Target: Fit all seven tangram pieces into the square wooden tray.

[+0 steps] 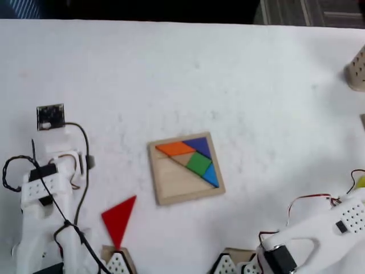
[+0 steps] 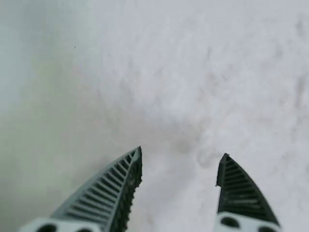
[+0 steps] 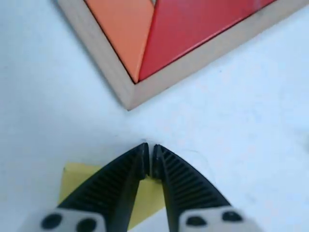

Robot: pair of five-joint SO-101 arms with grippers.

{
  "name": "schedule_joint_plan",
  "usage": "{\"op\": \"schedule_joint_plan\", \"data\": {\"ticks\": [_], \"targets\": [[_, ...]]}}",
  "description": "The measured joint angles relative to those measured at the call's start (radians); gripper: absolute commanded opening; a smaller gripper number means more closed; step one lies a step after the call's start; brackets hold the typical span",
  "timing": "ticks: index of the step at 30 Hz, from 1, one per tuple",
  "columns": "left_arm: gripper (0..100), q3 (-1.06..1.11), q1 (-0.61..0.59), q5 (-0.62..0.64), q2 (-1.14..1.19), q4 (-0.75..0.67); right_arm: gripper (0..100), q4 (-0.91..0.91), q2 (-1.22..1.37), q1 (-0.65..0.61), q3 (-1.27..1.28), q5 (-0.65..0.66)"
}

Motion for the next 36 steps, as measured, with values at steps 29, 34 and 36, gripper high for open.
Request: {"op": "schedule_joint_plan", "data": {"ticks": [29, 34, 36], "targets": [[15, 0.000, 0.000, 0.000, 0.000, 0.000, 1.7, 0.008, -0.002, 0.081, 0.020, 0.046], [15, 0.000, 0.000, 0.000, 0.000, 0.000, 1.7, 0.008, -0.107, 0.103, 0.187, 0.028], [15, 0.000, 0.000, 0.000, 0.000, 0.000, 1.7, 0.008, -0.166, 0.112, 0.279, 0.028]]}}
